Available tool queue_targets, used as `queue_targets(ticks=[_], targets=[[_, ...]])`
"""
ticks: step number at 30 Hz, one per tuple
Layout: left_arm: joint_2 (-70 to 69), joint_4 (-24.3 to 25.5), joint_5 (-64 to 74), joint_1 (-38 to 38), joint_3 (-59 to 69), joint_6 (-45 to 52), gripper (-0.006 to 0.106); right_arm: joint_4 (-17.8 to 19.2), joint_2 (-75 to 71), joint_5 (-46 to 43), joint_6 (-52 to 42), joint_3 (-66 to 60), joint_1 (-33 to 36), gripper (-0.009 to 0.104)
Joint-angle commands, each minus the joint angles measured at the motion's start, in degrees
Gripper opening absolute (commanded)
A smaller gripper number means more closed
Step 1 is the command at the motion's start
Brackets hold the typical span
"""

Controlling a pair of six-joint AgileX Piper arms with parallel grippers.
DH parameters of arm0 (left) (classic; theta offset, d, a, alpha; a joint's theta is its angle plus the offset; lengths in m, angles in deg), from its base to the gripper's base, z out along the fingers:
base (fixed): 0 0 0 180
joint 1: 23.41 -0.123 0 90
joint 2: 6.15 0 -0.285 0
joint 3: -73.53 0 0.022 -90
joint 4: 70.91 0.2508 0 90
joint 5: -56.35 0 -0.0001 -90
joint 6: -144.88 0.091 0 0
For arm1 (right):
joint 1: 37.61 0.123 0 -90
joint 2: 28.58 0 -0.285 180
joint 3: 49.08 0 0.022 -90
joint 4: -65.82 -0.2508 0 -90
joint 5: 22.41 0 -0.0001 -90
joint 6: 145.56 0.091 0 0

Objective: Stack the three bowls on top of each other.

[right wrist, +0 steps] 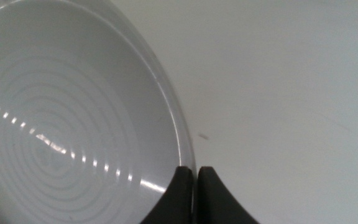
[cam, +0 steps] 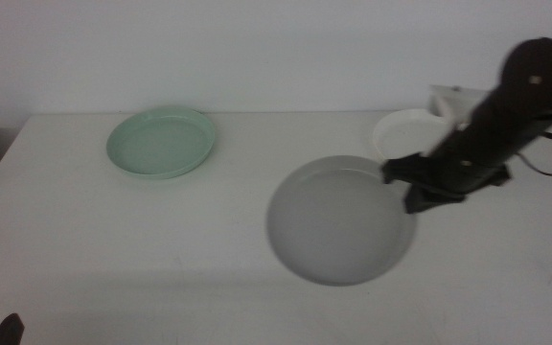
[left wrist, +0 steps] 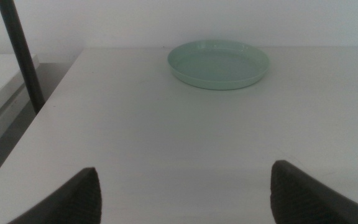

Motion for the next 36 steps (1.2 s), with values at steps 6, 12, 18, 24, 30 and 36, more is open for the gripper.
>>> queue_targets(ticks=[6,12,18,24,30,36], targets=[[-0.8,0.0,-4.8,0.4,-0.3,-0.6,0.104,-1.1,5.9,-1.0,1.6,9.0,5.4,-0.001],[-0.8,0.0,-4.8,0.4,-0.3,-0.6,0.104,-1.1,11.4,-3.1,2.3,10.9,5.9,-0.001],[-0.8,0.0,-4.8,0.4,-0.3,-0.6,0.104,0.4,14.1,-6.3,3.1,10.9,5.7,-0.001],[-0.8,0.0,-4.8,0.4,-0.3,-0.6,0.104,2.0,16.4,-9.0,3.4,10.9,4.8,-0.001],[-0.8,0.0,-4.8,0.4,-0.3,-0.6,0.104,4.7,16.8,-8.9,4.2,10.9,4.7,-0.001],[-0.8,0.0,-4.8,0.4,-0.3,-0.6,0.104,4.9,16.8,-8.4,4.4,10.9,4.7,0.01]])
